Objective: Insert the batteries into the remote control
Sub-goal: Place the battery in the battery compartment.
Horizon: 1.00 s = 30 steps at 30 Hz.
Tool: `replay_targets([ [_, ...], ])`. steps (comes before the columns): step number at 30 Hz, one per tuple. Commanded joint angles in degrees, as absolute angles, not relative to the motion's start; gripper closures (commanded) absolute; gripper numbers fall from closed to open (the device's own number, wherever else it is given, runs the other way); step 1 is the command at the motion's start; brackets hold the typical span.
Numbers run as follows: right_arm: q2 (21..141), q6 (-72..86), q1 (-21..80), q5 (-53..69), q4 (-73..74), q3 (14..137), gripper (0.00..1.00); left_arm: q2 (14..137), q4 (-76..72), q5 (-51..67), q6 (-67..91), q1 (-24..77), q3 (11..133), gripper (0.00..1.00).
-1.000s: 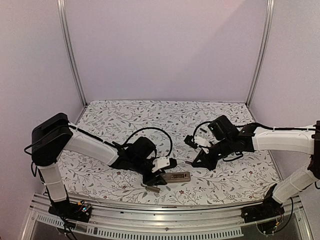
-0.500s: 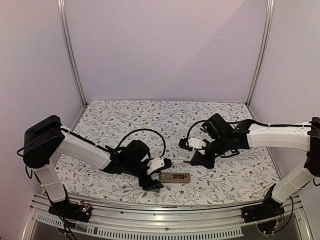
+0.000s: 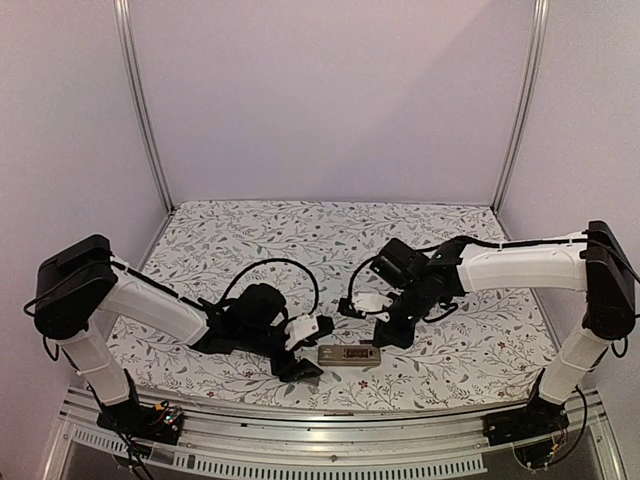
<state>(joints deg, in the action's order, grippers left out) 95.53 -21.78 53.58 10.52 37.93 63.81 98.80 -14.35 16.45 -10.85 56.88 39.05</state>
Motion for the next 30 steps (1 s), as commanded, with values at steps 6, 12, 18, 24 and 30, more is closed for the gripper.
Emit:
replay_targets([
  [6, 102.6, -18.4, 55.8, 12.2, 46.3, 71.4, 1.00, 96.1, -21.7, 18.9, -9.2, 56.3, 35.2, 0.26],
  [12, 103.9, -16.3, 56.2, 14.6, 48.2, 72.7, 1.00, 95.7, -22.6, 19.5, -9.7, 56.4, 34.5, 0.28],
  [18, 105.2, -16.3, 56.2, 14.6, 47.6, 73.6, 1.00, 95.8, -23.5, 19.2, -10.1, 56.5, 34.1, 0.28],
  [24, 106.9, -17.5, 56.2, 13.8, 49.2, 75.0, 1.00, 95.8, -23.3, 18.9, -10.6, 56.9, 33.9, 0.30],
  [30, 107.6, -17.7, 56.1, 14.2, 49.6, 74.9, 1.00, 93.4, -25.0, 18.6, -11.4, 57.1, 31.8, 0.30],
])
